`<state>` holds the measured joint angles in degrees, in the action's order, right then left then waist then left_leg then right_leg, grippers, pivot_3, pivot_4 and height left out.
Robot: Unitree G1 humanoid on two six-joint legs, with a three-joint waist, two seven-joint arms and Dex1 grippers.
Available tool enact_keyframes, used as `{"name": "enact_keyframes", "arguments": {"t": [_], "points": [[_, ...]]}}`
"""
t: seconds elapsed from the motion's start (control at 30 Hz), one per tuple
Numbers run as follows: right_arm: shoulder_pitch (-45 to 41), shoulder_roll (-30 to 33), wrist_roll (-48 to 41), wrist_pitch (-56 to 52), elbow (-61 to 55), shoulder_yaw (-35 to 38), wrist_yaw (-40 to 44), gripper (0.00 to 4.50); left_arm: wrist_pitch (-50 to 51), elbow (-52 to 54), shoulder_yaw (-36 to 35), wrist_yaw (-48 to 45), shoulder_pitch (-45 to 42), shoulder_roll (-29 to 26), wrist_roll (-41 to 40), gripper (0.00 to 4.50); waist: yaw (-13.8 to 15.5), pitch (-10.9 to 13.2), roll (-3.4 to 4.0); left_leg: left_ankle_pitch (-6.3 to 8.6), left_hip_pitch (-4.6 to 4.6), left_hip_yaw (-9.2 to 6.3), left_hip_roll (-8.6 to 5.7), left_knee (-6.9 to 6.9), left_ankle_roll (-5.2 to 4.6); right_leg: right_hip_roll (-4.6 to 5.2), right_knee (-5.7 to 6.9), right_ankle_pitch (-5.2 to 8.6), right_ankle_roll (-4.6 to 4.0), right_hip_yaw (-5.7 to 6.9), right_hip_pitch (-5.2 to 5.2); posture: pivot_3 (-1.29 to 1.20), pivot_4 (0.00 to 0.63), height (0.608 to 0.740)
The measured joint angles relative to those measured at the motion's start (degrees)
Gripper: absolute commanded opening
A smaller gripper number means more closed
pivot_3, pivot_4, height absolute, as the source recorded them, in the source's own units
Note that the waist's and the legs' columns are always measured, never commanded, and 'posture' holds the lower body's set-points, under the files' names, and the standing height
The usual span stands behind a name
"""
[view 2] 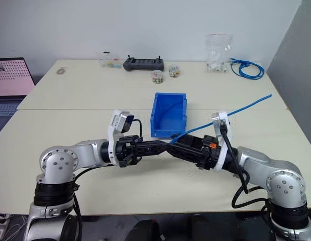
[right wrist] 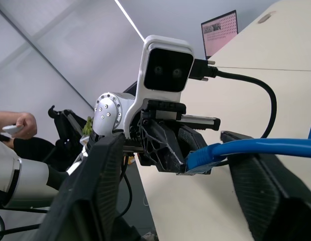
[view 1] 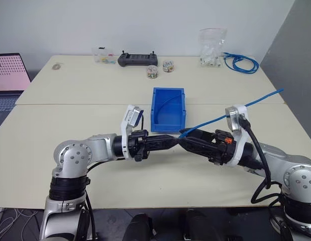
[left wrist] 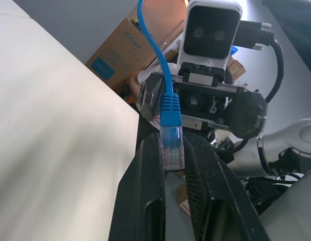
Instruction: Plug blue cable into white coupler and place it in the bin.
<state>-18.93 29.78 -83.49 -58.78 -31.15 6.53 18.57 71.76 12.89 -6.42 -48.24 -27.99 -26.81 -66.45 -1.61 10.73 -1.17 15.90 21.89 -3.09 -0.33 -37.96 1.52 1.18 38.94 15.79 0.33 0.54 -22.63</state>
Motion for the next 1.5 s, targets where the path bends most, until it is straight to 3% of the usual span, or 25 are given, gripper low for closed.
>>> {"name": "enact_keyframes", "arguments": {"t": [0.33, 0.6, 0.67, 0.8, 1.03, 1.23, 1.37, 1.5], "points": [[0.0, 0.8, -0.9, 1.1, 0.7, -1.0, -1.4, 0.12, -1.0, 0.8, 0.6, -1.5, 0.4, -0.5, -0.2, 0.24, 0.0, 0.0, 0.00, 0.00, 0.01, 0.01, 0.00, 0.01, 0.00, 0.00, -0.02, 0.00, 0.00, 0.00, -0.01, 0.00, 0.150, 0.740], [0.0, 1.2, -1.0, 1.7, 0.9, -1.3, -1.4, 0.11, -2.2, 0.8, 0.8, -1.1, 1.0, -0.2, -0.2, 0.24, 0.0, 0.0, 0.00, 0.00, 0.02, 0.00, 0.00, 0.01, 0.00, 0.00, -0.03, 0.00, 0.00, 0.00, -0.01, 0.00, 0.150, 0.740], [0.0, 1.3, -1.0, 1.9, 1.0, -1.4, -1.4, 0.10, -2.3, 0.7, 0.8, -1.0, 1.0, -0.2, -0.3, 0.95, 0.0, 0.0, 0.00, 0.00, 0.02, 0.00, 0.00, 0.02, 0.00, 0.00, -0.03, 0.00, 0.01, 0.01, -0.01, 0.00, 0.150, 0.740], [-0.1, 1.1, -1.0, 2.3, 0.9, -2.9, -1.1, 0.09, -3.3, 0.7, 0.9, -1.0, 1.2, -0.5, -0.1, 1.83, 0.0, 0.0, 0.00, 0.00, 0.02, 0.00, 0.01, 0.03, 0.00, -0.01, -0.03, 0.00, 0.01, 0.00, -0.03, 0.00, 0.150, 0.740], [-0.2, 1.0, 0.1, 3.2, 1.2, -3.4, 0.3, 0.09, -3.8, 1.4, 1.0, -1.5, 1.8, -2.7, 0.2, 3.25, 0.0, 0.0, 0.00, 0.00, 0.03, 0.00, 0.01, 0.05, 0.00, 0.00, -0.05, 0.00, 0.01, 0.00, -0.04, 0.00, 0.150, 0.740], [-1.7, 1.4, 7.2, 4.6, 4.5, -3.9, 2.8, 0.09, -6.6, 6.6, 1.6, -2.4, 5.9, -7.6, 3.2, 4.43, 0.0, 0.0, 0.01, 0.00, 0.04, 0.02, 0.02, 0.07, 0.00, -0.01, -0.07, 0.01, 0.00, -0.01, -0.07, 0.00, 0.150, 0.740], [-2.8, 1.2, 11.2, 5.6, 5.8, -4.7, 4.8, 0.09, -10.2, 10.6, 1.3, -2.6, 10.2, -12.3, 6.5, 4.50, -0.1, 0.0, 0.02, 0.00, 0.03, 0.06, 0.03, 0.13, 0.00, -0.01, -0.11, 0.01, 0.00, -0.07, -0.09, 0.00, 0.150, 0.740], [-3.2, 0.8, 16.5, 7.3, 7.8, -5.9, 6.7, 0.09, -20.8, 15.3, 0.4, 1.4, 20.3, -14.1, 18.8, 4.50, 0.1, 0.0, 0.06, 0.00, 0.13, 0.07, 0.04, 0.17, 0.00, 0.00, -0.14, 0.01, -0.01, -0.10, -0.20, 0.00, 0.150, 0.740]]}}
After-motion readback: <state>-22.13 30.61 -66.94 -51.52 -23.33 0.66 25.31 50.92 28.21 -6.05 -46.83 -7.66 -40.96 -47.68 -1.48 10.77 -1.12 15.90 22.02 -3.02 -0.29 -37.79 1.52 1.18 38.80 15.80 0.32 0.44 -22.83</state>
